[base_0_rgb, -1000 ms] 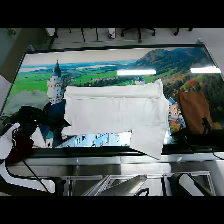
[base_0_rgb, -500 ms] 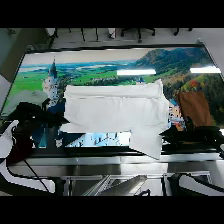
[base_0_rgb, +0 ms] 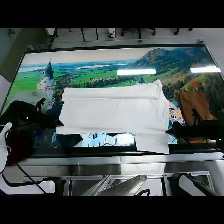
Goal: Fold the shirts.
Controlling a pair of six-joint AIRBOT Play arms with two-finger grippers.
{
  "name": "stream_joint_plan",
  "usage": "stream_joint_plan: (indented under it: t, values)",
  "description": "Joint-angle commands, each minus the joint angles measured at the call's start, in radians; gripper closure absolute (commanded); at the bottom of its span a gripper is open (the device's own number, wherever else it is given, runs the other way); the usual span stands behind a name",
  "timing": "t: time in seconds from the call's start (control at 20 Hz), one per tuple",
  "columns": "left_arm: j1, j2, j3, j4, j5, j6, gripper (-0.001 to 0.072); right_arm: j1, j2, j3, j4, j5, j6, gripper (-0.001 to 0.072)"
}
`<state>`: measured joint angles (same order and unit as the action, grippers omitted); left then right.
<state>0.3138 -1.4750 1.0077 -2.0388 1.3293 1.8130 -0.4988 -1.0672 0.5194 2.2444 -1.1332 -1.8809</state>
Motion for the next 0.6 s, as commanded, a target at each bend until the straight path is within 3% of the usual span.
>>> stream_joint_plan:
  t: [0.0, 0.25, 0.45, 0.55]
  values:
    - [0.002, 0.115, -0.124, 0.196, 0.018, -0.059, 0.0693, 0.002, 0.229, -0.06, -0.198, -0.081, 0.194, 0.0687]
    - [0.001, 0.212, -0.253, 0.238, -0.01, -0.06, 0.0693, 0.002, 0.41, -0.108, -0.156, -0.069, 0.154, 0.0687]
    - [0.001, 0.21, -0.12, 0.155, -0.01, -0.071, 0.0693, 0.013, 0.341, -0.071, 0.187, 0.074, -0.047, 0.0686]
    - [0.0, 0.185, -0.013, 0.133, -0.02, -0.099, 0.0694, 0.061, 0.249, -0.003, 0.205, 0.172, -0.062, 0.0687]
